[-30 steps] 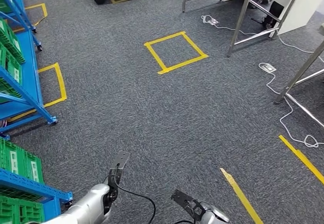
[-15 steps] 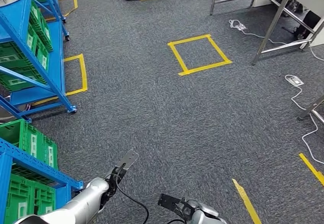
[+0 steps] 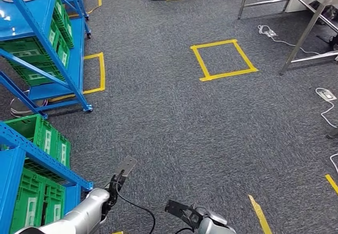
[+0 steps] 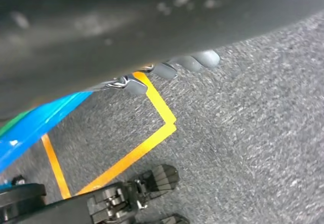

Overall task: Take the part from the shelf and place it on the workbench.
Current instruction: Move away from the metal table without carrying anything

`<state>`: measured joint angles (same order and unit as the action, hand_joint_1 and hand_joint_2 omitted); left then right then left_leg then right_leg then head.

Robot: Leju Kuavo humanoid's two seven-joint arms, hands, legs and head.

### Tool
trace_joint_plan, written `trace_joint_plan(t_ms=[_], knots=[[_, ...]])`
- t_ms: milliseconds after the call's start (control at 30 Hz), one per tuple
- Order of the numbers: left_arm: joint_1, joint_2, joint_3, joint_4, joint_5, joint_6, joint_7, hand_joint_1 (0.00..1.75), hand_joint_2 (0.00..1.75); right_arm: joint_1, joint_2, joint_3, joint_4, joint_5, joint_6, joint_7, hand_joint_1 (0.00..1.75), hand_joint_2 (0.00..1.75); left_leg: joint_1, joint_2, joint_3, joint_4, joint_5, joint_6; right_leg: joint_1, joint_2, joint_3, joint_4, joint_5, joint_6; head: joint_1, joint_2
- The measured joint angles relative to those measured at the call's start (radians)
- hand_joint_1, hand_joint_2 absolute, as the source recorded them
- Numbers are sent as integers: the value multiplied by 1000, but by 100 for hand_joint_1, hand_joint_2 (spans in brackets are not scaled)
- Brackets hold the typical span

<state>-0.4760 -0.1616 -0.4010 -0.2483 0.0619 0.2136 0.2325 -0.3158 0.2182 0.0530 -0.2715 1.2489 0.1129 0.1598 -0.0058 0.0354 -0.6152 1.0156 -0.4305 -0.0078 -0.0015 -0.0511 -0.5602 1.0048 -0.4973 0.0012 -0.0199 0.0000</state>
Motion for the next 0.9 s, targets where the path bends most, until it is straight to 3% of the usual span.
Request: trace_joint_plan(t_ms=[67,133,200,267,300,333,367,433,500,600,667,733,800,833,867,900], knots=[[3,1,10,0,6,7,-1,0,0,-1,0,0,0,-4,-1,0,0,0,-4,-6,3,-14,-5,8,1,-14,3,-2,-3,9,0,0],[7,2,20,1,15,22,-1,0,0,-3,0,0,-1,-14,-6,0,0,0,0,-20,6,-21,-2,18,-1,-7,-3,11,-18,19,2,0],[8,0,34,1,31,49,-2,0,0,-5,-3,0,-1,-36,-19,2,0,0,4,-32,9,-27,1,28,-4,24,-47,98,-67,26,6,0],[14,-2,50,2,46,76,-7,0,0,-2,-11,0,-1,-71,-36,7,0,0,4,-45,9,-26,0,32,-4,44,-119,236,-122,29,9,0],[18,-3,57,2,51,86,-11,0,0,0,-17,-1,-1,-91,-45,10,0,0,3,-53,10,-26,-1,33,-4,47,-146,280,-130,30,9,0],[24,-3,64,2,53,94,-15,0,0,2,-23,-3,-1,-113,-54,15,0,0,3,-61,10,-26,-1,33,-4,48,-156,288,-118,31,9,0],[28,-3,69,2,55,100,-20,0,0,3,-31,-7,-2,-135,-62,19,0,0,3,-69,12,-25,-2,33,-5,49,-147,256,-88,30,9,0],[34,-2,78,2,55,109,-28,0,0,3,-50,-21,-3,-178,-81,29,0,0,3,-87,14,-24,-4,29,-10,68,-89,121,-12,29,9,0],[37,1,86,2,58,115,-35,0,0,4,-69,-41,-6,-215,-101,37,0,0,1,-101,12,-21,-5,21,-15,91,-40,21,21,28,8,0],[47,12,97,2,63,122,-39,0,0,9,-93,-69,-10,-248,-122,43,0,0,4,-112,7,-20,-4,7,-13,89,-25,1,21,16,8,0],[53,18,101,2,64,124,-40,0,0,10,-103,-81,-14,-255,-128,43,0,0,5,-94,-8,15,-29,-3,-15,78,-21,-3,23,3,5,0],[54,20,105,2,64,125,-41,0,0,12,-109,-89,-17,-257,-129,43,0,0,5,-65,-58,126,-87,-12,-13,62,-17,-5,22,-7,1,0],[57,21,109,2,64,125,-41,0,0,16,-114,-96,-17,-257,-130,43,0,0,8,-53,-120,250,-133,-17,-10,44,-15,-5,19,-11,1,0],[60,21,110,2,64,125,-41,0,0,18,-116,-99,-17,-258,-130,43,0,0,9,-51,-132,273,-132,-17,-9,35,-14,-4,17,-12,1,0],[62,22,112,2,64,125,-41,0,0,19,-117,-101,-17,-258,-130,43,0,0,10,-49,-126,258,-112,-16,-8,28,-13,-4,16,-12,1,0],[63,22,112,2,64,125,-41,0,0,20,-117,-102,-17,-258,-130,43,0,0,10,-46,-99,205,-78,-14,-8,21,-10,-4,14,-11,1,0]])
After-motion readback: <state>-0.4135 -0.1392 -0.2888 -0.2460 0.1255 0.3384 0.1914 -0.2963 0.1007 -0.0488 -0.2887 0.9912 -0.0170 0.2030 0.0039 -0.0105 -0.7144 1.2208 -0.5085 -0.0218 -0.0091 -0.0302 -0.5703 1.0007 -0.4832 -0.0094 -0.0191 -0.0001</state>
